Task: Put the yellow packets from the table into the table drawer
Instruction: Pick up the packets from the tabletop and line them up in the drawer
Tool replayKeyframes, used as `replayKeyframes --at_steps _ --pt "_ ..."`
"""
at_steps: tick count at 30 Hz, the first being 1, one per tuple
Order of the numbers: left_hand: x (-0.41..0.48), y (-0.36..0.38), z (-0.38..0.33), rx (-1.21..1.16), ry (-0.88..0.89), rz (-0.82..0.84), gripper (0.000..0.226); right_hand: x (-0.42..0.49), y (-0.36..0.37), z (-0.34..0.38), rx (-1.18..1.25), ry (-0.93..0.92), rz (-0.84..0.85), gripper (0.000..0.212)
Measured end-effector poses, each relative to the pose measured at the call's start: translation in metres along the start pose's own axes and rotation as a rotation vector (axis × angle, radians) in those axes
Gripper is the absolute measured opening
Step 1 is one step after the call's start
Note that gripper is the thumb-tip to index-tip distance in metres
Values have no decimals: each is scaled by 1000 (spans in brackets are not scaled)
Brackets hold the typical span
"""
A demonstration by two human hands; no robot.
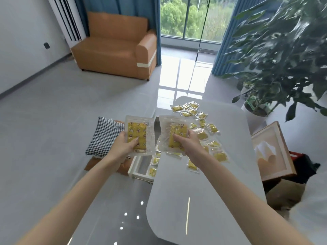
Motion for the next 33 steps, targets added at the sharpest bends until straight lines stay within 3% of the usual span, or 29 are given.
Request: replayKeyframes --at_steps 8,13,17,23,33 --pt "48 -90 10 -12 -26 64 25 19 89 25 -60 -7 -58 54" --pt "102 -135 21 27 -37 78 16 53 141 41 -42 5 -62 33" --pt "162 -166 23 64 -46 97 20 89 175 73 -69 -26 -100 51" --pt "242 -202 16 98 -53 181 22 133 216 116 -41 0 -142 59" --pt "373 -228 23 172 -12 392 25 192 251 135 118 66 -387 59"
Point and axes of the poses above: each hand's wrist, its own x-axis towards the middle knuckle, its own y-axis out of the palm, z = x × y, the point moved 5 cm from there along x, towards the middle knuckle, and after that the axes turned 12 degrees about y, right-handed, at the moved point
